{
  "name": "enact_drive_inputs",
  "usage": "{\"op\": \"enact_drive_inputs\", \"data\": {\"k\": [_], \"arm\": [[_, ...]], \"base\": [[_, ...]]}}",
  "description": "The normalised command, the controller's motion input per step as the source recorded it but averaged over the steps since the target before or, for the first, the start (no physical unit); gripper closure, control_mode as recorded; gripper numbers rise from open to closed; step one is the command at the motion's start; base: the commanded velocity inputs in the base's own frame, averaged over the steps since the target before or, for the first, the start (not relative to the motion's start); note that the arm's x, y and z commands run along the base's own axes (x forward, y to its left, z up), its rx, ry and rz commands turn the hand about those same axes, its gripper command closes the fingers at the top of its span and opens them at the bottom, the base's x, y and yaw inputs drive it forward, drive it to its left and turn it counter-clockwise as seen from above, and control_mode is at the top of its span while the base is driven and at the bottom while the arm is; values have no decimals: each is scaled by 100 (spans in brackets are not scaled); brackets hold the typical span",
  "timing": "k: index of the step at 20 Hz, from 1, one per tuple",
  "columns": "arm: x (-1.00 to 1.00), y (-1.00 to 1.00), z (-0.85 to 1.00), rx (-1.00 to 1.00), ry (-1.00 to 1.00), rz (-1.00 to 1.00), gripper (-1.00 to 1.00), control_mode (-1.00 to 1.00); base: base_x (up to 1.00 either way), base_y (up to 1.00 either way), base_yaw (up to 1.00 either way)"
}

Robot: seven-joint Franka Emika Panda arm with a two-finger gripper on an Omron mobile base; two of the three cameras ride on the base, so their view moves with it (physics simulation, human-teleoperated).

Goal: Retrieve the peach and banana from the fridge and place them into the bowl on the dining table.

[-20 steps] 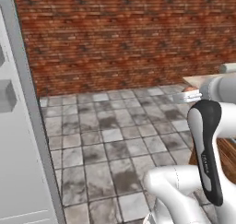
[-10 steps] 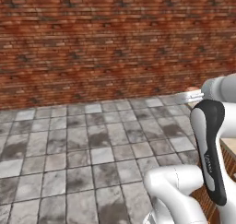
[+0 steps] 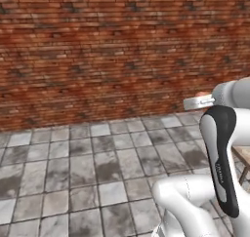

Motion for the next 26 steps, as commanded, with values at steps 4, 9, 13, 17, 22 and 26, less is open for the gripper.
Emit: {"op": "enact_drive_inputs", "data": {"k": [4, 9, 13, 17, 22, 26], "arm": [[0, 0, 0, 0, 0, 0, 100, 100], [0, 0, 0, 0, 0, 0, 100, 100], [0, 0, 0, 0, 0, 0, 100, 100], [0, 0, 0, 0, 0, 0, 100, 100], [0, 0, 0, 0, 0, 0, 100, 100], [0, 0, 0, 0, 0, 0, 100, 100]], "base": [[100, 0, -9], [100, 0, -18], [100, 0, -26], [89, 0, -33], [60, 0, -43], [45, 0, -50]]}}
